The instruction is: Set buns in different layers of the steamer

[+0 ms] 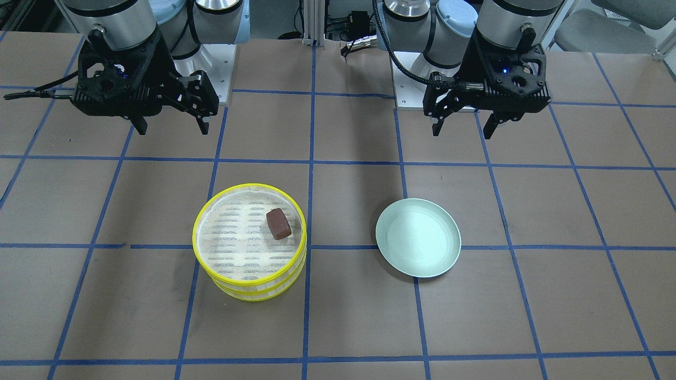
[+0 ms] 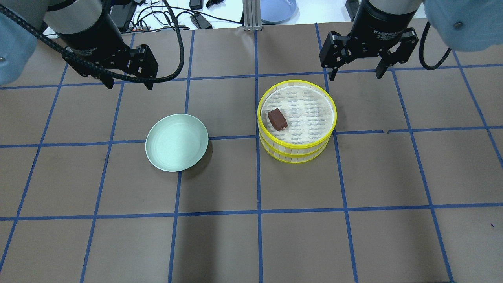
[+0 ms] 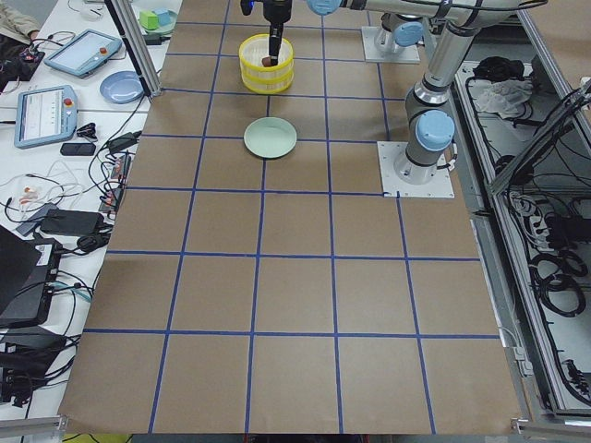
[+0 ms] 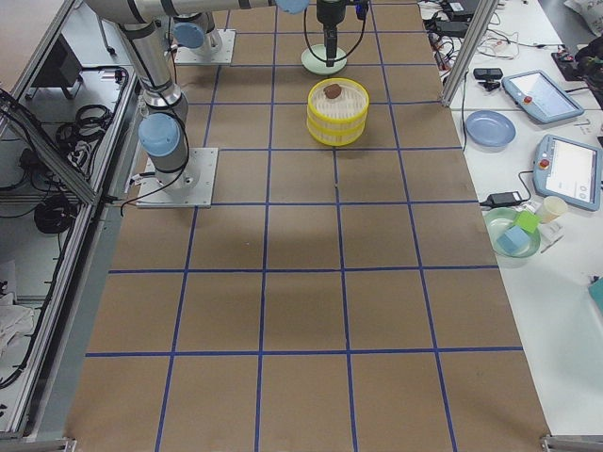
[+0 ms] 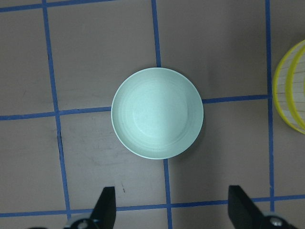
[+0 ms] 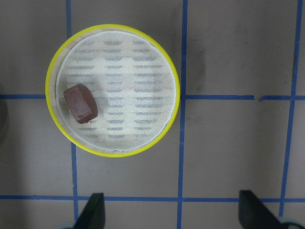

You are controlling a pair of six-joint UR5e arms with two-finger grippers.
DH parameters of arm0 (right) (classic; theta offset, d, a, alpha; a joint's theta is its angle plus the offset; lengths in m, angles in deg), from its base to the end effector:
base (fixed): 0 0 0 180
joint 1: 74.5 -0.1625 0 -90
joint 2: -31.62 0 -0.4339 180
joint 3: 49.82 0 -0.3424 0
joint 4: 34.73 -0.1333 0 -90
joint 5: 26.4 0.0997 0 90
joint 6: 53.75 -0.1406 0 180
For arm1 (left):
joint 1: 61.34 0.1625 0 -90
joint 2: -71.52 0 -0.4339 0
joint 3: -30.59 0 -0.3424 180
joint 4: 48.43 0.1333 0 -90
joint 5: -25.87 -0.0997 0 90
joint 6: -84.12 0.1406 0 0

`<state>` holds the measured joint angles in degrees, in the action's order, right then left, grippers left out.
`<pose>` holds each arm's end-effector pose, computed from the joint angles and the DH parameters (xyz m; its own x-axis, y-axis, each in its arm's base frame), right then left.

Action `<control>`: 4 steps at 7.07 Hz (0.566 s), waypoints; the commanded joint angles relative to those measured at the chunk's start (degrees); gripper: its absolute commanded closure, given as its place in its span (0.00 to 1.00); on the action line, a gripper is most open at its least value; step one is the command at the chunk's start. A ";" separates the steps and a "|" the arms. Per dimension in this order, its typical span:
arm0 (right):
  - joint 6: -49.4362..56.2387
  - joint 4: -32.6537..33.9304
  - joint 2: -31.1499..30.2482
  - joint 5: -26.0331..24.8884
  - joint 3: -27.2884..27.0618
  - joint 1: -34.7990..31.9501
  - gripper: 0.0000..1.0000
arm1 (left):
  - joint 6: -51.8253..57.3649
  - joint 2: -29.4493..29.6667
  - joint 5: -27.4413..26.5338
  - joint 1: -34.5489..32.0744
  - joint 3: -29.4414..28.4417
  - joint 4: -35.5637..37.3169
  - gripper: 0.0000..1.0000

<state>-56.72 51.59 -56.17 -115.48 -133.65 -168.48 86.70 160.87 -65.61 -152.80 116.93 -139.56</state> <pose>0.1671 -0.4482 0.4796 -0.9997 -0.0177 -0.0163 -0.0176 0.9998 -0.0040 -0.1409 -0.4404 0.4873 -0.9972 0.0689 -0.0283 0.0704 0.9960 -0.0543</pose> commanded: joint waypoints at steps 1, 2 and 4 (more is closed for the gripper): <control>0.42 -0.36 -0.27 -0.21 -0.98 -0.07 0.00 | 0.15 -0.58 0.34 -0.04 0.05 -1.06 0.15; 0.42 -0.36 -0.28 -0.21 -0.98 -0.07 0.00 | 0.15 -0.58 0.34 0.05 0.14 -1.06 0.15; 0.33 0.43 -0.28 -0.30 -0.98 -0.07 0.00 | 0.15 -0.49 0.43 -0.04 0.40 -1.06 0.15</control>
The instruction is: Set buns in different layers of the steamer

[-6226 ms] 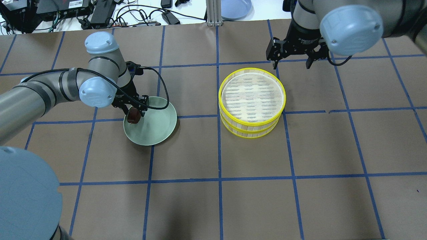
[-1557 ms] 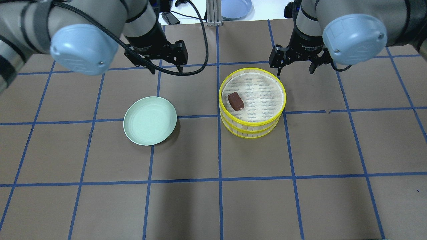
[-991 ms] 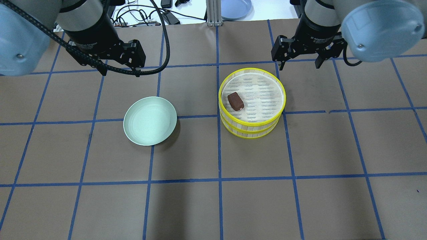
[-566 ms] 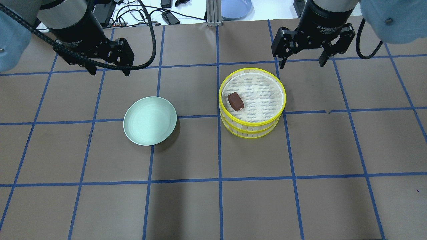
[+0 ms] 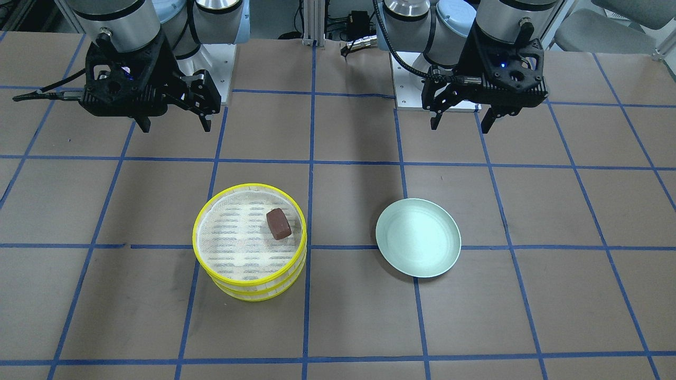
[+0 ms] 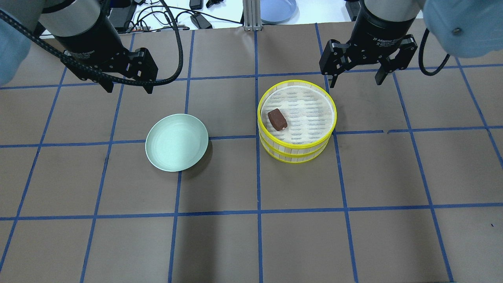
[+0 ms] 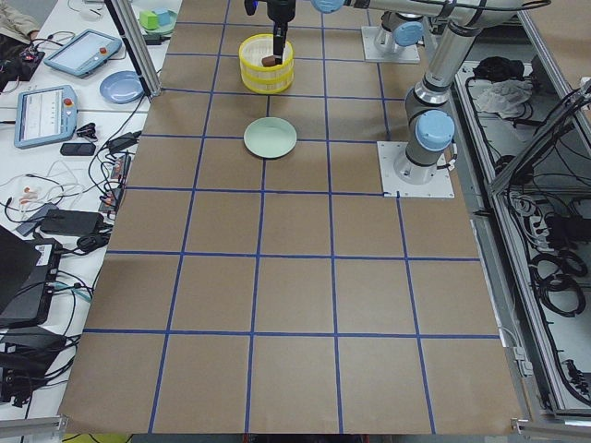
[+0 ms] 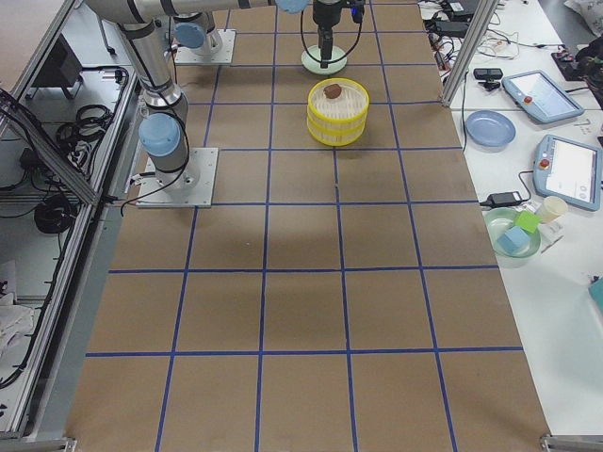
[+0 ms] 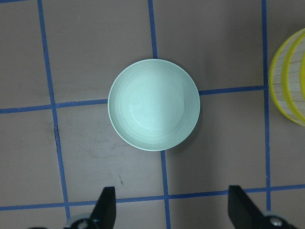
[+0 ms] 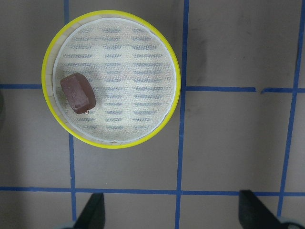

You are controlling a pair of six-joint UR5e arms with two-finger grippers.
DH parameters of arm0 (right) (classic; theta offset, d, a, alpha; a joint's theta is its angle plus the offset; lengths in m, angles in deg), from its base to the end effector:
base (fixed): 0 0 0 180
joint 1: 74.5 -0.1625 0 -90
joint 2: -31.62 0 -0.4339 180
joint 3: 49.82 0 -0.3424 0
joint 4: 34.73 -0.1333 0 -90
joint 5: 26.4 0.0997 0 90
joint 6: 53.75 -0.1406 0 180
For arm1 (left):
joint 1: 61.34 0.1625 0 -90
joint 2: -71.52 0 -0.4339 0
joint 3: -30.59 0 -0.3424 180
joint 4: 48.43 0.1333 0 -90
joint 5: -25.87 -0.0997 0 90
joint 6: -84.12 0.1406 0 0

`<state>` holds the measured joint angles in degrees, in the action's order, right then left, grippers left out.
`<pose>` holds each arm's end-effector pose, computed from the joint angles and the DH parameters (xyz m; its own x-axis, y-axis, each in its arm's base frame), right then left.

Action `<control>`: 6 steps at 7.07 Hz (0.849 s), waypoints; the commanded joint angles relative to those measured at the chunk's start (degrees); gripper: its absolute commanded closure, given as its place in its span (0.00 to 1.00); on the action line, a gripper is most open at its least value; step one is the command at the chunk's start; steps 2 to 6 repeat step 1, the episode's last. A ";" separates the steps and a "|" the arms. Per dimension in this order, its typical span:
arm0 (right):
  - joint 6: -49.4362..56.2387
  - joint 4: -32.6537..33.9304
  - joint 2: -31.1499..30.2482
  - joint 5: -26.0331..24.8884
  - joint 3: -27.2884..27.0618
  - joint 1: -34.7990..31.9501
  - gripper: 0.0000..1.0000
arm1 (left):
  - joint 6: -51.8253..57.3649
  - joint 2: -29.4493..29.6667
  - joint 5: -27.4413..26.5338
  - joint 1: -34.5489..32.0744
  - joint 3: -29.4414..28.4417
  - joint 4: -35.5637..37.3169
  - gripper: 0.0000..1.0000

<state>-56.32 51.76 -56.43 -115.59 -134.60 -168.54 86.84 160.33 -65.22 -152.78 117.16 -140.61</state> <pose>0.1671 -0.4451 0.4747 -0.9996 -0.0256 -0.0139 -0.0257 0.9997 0.0048 -0.1416 -0.4344 0.4877 -0.9972 0.0717 -0.0210 0.0725 0.9965 -0.0416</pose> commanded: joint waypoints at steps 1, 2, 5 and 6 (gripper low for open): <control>-0.07 0.26 -0.01 -0.10 -0.03 0.00 0.00 | -0.08 0.05 0.04 -0.06 0.17 -0.01 0.15; -0.07 0.26 -0.01 -0.10 -0.03 0.00 0.00 | -0.08 0.05 0.04 -0.06 0.17 -0.01 0.15; -0.07 0.26 -0.01 -0.10 -0.03 0.00 0.00 | -0.08 0.05 0.04 -0.06 0.17 -0.01 0.15; -0.07 0.26 -0.01 -0.10 -0.03 0.00 0.00 | -0.08 0.05 0.04 -0.06 0.17 -0.01 0.15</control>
